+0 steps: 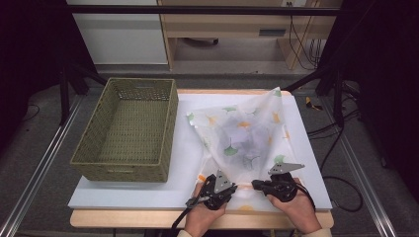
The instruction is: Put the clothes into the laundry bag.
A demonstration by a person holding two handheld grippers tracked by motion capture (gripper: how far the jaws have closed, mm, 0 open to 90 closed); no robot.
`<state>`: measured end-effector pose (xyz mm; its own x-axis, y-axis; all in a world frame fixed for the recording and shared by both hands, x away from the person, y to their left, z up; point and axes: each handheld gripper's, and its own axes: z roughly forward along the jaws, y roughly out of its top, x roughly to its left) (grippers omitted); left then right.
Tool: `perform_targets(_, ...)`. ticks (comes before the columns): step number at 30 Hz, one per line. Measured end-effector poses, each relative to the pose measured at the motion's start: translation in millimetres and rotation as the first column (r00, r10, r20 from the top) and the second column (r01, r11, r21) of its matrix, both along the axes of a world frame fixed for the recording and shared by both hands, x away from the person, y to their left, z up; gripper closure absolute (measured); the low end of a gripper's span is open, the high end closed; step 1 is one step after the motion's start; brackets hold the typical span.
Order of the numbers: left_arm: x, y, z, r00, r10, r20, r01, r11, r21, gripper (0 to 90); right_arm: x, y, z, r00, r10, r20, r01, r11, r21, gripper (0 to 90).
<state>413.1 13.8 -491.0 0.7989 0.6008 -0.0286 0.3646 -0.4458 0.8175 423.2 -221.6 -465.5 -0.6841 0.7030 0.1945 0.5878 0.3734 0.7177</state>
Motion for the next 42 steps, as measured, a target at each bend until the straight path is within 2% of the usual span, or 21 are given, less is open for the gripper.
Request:
perform_targets(3,-0.3,0.5,0.2,0.9999,-0.011,0.012,0.011,0.9999,0.010,84.1,-0.2,-0.3,-0.1,1.0000,0.004,0.007,-0.004,1.000,0.000,86.0)
perform_targets(11,-1.7,3.5,3.5,0.9997,-0.012,0.023,0.012,0.9999,-0.007,75.2,-0.9,1.0,-1.2,1.0000,0.009,0.001,-0.009,1.000,0.002,82.4)
perform_targets(14,-3.3,5.0,6.3,0.9991,-0.008,0.041,0.009,0.9999,-0.015,68.7,-0.7,-0.2,-0.8,0.9999,0.007,0.014,-0.007,1.000,0.011,79.9)
perform_targets(20,-5.3,6.2,11.4,0.9988,-0.004,0.049,0.005,0.9997,-0.024,61.9,-2.5,-3.8,0.8,0.9998,-0.008,0.020,0.008,1.000,0.026,77.2)
perform_targets(23,-7.6,6.4,15.6,0.9973,0.011,0.072,-0.010,0.9998,-0.017,54.4,-4.2,-4.8,2.5,0.9993,-0.015,0.035,0.013,0.999,0.034,74.9)
perform_targets(28,-11.4,9.3,24.4,0.9942,0.026,0.105,-0.024,0.9994,-0.026,45.3,-5.8,-7.0,5.2,0.9980,-0.020,0.061,0.016,0.998,0.059,69.0)
perform_targets(30,-11.9,11.1,27.2,0.9933,0.033,0.111,-0.029,0.9988,-0.039,43.6,-6.5,-6.4,6.1,0.9979,-0.028,0.058,0.025,0.998,0.066,66.2)
perform_targets(33,-12.3,13.6,29.5,0.9930,0.036,0.113,-0.033,0.9989,-0.035,40.3,-6.3,-6.6,7.9,0.9965,-0.021,0.081,0.015,0.997,0.074,62.4)
perform_targets(36,-12.9,18.0,31.6,0.9917,0.047,0.119,-0.043,0.9985,-0.034,37.9,-9.0,-6.0,12.5,0.9905,-0.018,0.136,0.008,0.997,0.078,56.3)
perform_targets(39,-14.3,22.5,35.2,0.9919,0.055,0.115,-0.051,0.9981,-0.036,31.8,-10.5,-6.4,16.5,0.9794,-0.043,0.197,0.031,0.998,0.063,47.5)
perform_targets(42,-18.0,29.3,38.8,0.9915,0.061,0.115,-0.057,0.9978,-0.036,26.2,-10.0,-8.5,17.2,0.9698,-0.084,0.229,0.071,0.995,0.066,36.5)
